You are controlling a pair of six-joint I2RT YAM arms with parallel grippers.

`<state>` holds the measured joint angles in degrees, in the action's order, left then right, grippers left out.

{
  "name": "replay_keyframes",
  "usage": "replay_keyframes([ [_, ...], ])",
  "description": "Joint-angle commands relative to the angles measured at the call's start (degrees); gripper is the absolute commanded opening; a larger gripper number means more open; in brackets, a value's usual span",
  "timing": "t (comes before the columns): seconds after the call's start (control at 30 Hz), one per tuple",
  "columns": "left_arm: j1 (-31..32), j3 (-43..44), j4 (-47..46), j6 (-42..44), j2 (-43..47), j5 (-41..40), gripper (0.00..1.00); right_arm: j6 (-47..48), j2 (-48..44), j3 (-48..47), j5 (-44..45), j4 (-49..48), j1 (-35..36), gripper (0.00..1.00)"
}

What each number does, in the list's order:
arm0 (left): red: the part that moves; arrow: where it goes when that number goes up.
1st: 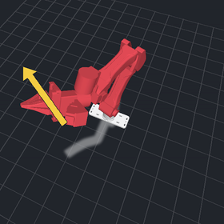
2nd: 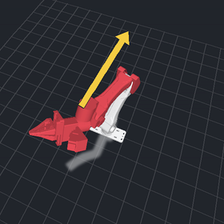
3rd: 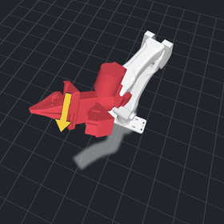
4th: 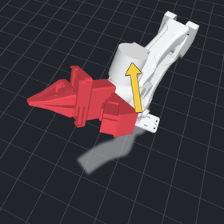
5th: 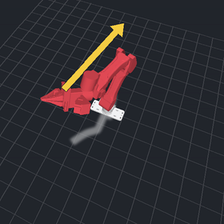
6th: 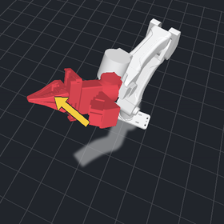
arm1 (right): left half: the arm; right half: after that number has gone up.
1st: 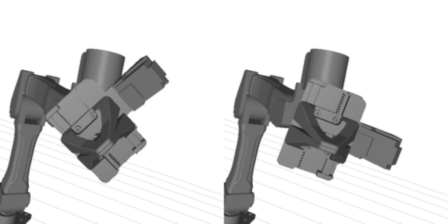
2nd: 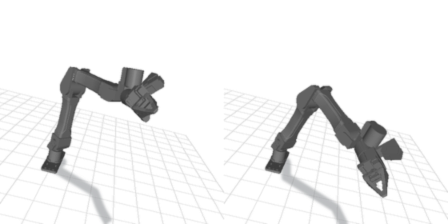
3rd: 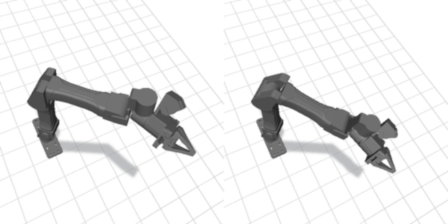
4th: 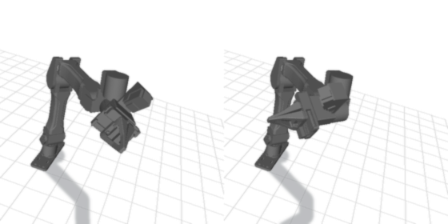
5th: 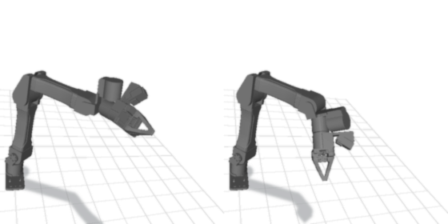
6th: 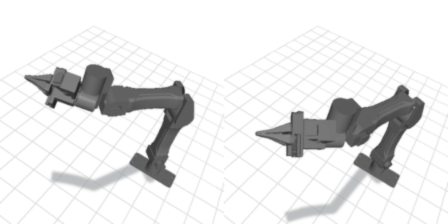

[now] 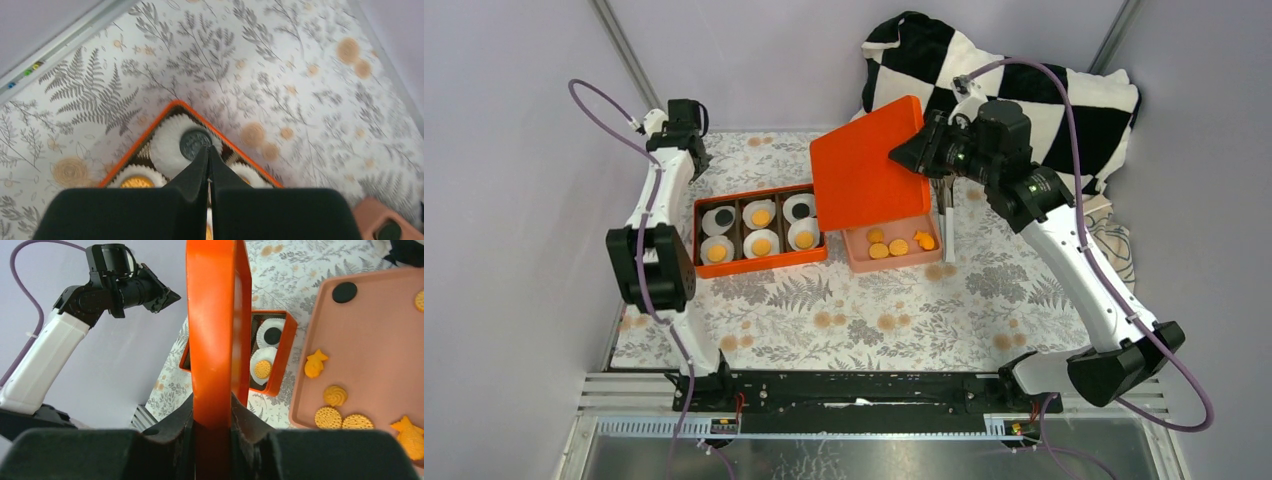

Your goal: Pack the cookies

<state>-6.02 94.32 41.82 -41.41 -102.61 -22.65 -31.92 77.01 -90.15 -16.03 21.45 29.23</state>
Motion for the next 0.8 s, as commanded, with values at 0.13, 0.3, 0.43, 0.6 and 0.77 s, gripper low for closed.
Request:
replay_keyframes([
  [0.13,-2.2,11.1,7.4,1.5,-16.2,-8.1,0.00,-1.6,-0.1,2.8,-12.2,-13.7,-4.4,0.00],
  [0.3,-3.2,5.9,8.6,-2.8,-16.4,-12.1,0.00,-1.2,1.6,4.1,-14.2,-14.5,-5.0,0.00],
  [0.43,-4.9,2.5,9.0,-5.3,-17.2,-16.2,0.00,0.3,1.6,5.1,-14.4,-14.2,-5.9,0.00],
  [0.6,-7.2,0.0,7.8,-6.1,-16.2,-16.6,0.00,0.8,1.4,6.8,-14.2,-14.1,-6.4,0.00],
  [0.77,-7.4,-2.4,6.6,-6.0,-16.7,-15.9,0.00,0.8,2.0,7.0,-14.5,-13.8,-6.5,0.00],
])
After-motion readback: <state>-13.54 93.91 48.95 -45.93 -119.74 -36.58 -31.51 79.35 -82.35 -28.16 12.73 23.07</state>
